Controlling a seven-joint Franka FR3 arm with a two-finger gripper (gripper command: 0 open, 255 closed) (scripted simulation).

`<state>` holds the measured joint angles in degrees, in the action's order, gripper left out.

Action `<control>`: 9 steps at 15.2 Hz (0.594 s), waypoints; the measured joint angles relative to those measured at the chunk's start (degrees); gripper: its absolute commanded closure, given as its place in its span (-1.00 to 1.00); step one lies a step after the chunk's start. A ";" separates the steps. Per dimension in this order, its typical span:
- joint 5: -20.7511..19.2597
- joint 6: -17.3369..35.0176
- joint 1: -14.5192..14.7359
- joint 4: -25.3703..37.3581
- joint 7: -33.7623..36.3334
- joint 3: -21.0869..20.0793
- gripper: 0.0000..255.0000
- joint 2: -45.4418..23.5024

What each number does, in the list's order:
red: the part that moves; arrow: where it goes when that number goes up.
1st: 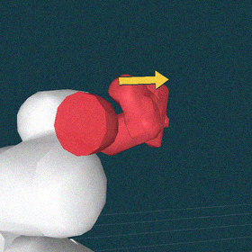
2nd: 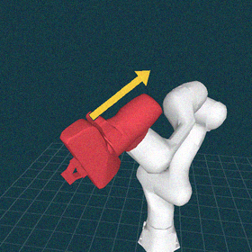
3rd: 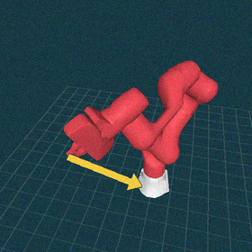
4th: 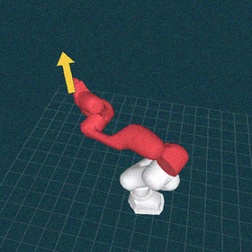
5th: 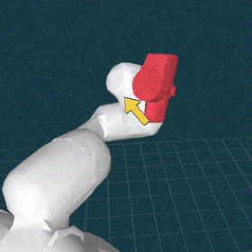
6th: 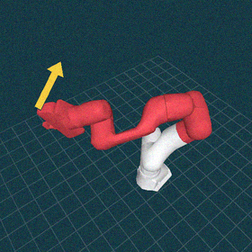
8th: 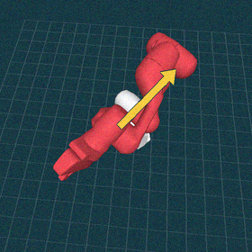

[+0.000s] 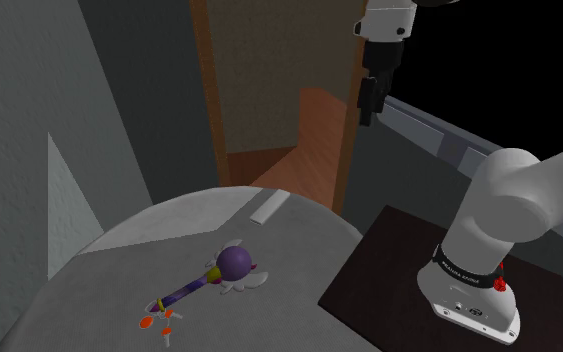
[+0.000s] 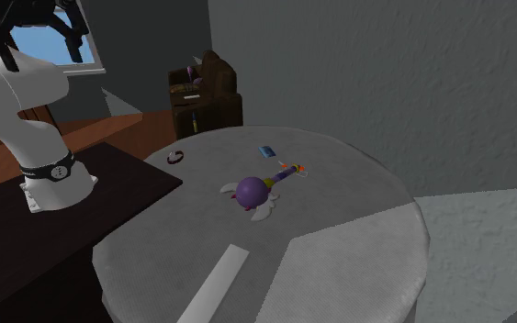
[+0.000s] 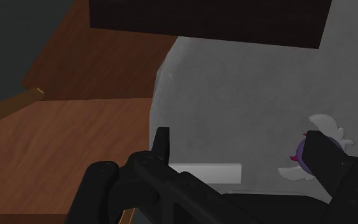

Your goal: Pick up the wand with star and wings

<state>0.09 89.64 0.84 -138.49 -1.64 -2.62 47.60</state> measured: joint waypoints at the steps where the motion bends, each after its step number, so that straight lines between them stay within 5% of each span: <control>1: 0.00 0.00 0.00 0.00 0.00 0.00 -1.00 0.00; 9: 0.22 14.01 4.04 -2.59 -7.19 -0.51 -1.00 -10.05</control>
<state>0.31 103.64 4.87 -141.08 -8.83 -3.13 37.54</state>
